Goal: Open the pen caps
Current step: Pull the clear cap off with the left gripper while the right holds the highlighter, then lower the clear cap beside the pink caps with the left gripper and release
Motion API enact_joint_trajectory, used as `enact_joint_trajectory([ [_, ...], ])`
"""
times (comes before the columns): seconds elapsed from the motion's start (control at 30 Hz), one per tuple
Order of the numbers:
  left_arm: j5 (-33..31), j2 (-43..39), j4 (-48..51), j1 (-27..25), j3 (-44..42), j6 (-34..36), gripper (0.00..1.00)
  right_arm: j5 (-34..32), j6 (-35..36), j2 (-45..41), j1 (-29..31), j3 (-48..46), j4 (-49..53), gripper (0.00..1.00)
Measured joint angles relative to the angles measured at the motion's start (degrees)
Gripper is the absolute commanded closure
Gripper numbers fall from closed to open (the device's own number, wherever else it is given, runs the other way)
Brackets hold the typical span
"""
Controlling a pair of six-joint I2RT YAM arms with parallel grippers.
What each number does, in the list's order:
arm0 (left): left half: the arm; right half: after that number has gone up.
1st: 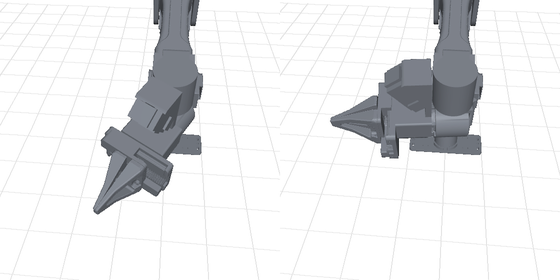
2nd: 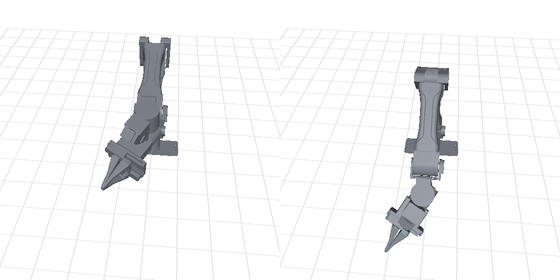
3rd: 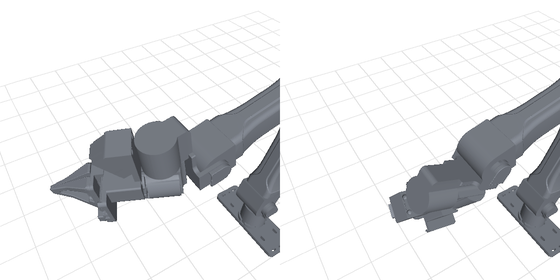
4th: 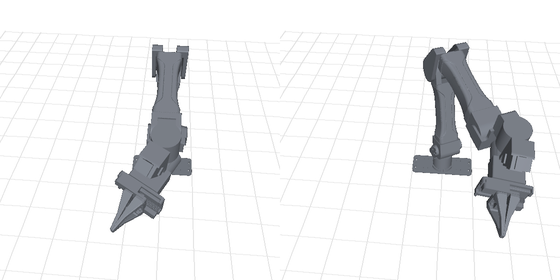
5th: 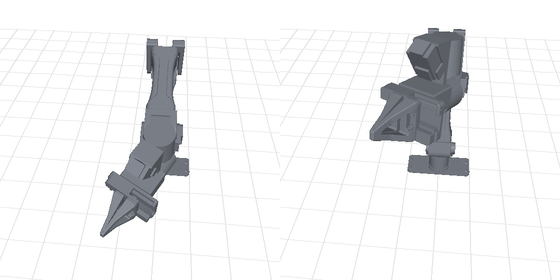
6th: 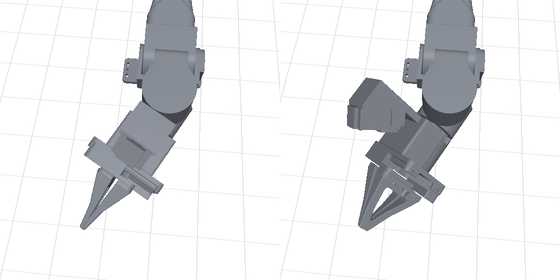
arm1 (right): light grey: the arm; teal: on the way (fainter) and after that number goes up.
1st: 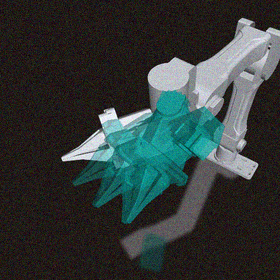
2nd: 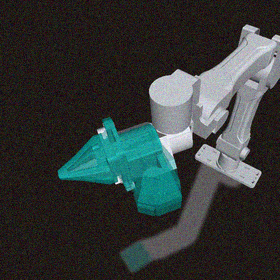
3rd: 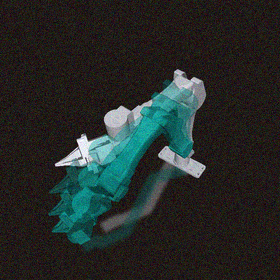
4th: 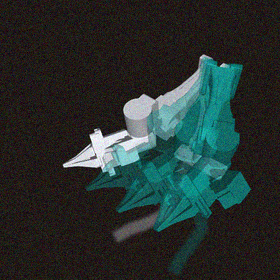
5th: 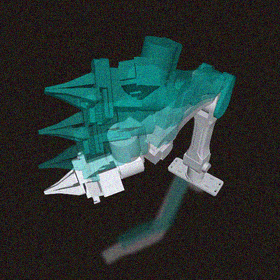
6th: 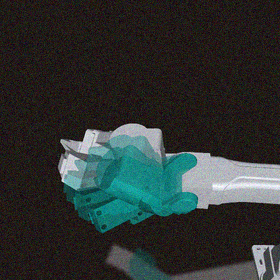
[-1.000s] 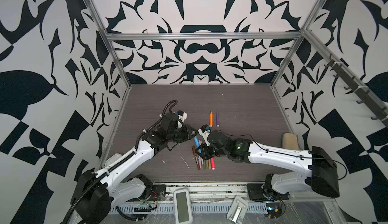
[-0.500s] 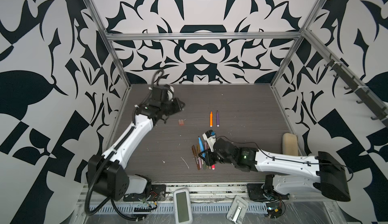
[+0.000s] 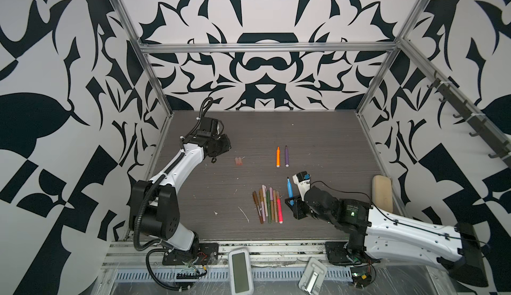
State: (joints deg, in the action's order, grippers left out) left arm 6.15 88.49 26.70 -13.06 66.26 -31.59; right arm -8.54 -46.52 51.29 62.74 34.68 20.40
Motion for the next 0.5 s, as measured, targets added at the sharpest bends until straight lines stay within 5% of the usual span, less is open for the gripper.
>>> enact_joint_trajectory([
  [0.5, 1.2, 12.8, -1.1, 3.2, -3.5, 2.7, 1.0, 5.2, 1.3, -7.0, -8.4, -4.7, 3.7, 1.0],
])
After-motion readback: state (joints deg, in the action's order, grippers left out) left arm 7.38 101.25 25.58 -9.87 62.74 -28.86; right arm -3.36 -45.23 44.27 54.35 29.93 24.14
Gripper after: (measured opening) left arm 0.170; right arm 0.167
